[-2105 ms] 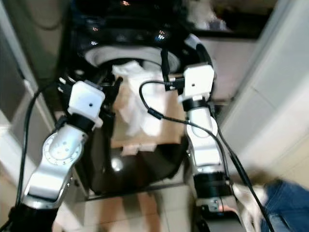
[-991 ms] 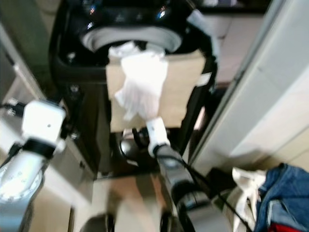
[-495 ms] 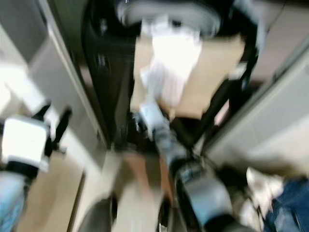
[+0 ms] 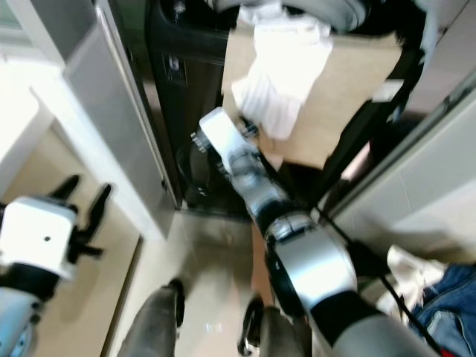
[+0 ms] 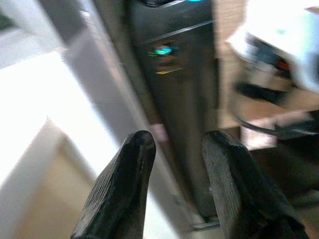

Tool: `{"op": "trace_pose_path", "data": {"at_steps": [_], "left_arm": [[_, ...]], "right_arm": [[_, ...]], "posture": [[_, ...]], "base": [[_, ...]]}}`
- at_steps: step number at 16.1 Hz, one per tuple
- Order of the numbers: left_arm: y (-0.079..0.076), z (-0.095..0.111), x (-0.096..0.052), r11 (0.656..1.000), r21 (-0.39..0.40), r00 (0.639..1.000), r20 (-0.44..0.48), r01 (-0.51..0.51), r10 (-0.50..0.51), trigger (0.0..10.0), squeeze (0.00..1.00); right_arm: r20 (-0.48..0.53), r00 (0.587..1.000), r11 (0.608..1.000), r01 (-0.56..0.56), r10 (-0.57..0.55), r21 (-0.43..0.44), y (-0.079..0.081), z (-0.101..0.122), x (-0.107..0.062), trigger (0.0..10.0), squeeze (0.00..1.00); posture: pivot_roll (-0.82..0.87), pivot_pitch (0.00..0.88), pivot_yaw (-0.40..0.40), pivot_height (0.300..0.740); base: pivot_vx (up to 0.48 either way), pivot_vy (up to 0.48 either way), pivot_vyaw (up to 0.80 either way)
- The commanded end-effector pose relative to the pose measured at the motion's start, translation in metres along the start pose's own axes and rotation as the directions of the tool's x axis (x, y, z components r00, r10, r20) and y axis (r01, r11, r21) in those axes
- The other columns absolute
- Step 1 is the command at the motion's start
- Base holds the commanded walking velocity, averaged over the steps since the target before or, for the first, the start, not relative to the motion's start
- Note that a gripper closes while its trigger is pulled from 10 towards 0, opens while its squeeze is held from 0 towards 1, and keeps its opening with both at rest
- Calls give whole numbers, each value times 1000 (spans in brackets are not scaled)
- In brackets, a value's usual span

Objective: Clothes washing

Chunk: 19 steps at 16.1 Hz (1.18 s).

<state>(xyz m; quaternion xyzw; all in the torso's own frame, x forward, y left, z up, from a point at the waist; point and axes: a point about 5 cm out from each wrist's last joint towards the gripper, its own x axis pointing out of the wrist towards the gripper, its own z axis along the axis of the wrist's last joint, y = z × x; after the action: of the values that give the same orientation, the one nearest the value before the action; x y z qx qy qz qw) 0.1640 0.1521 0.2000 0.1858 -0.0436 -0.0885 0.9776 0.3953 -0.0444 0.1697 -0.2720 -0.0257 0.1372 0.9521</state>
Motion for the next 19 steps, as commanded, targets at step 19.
{"op": "trace_pose_path", "data": {"at_steps": [19], "left_arm": [[-38, -26, 66, 982, 13, 980, 73, 186, -187, 10000, 0]], "right_arm": [[32, 920, 710, 279, -391, 647, -55, -28, -22, 10000, 0]], "posture": [[85, 67, -57, 740]], "base": [[0, 0, 0]]}}
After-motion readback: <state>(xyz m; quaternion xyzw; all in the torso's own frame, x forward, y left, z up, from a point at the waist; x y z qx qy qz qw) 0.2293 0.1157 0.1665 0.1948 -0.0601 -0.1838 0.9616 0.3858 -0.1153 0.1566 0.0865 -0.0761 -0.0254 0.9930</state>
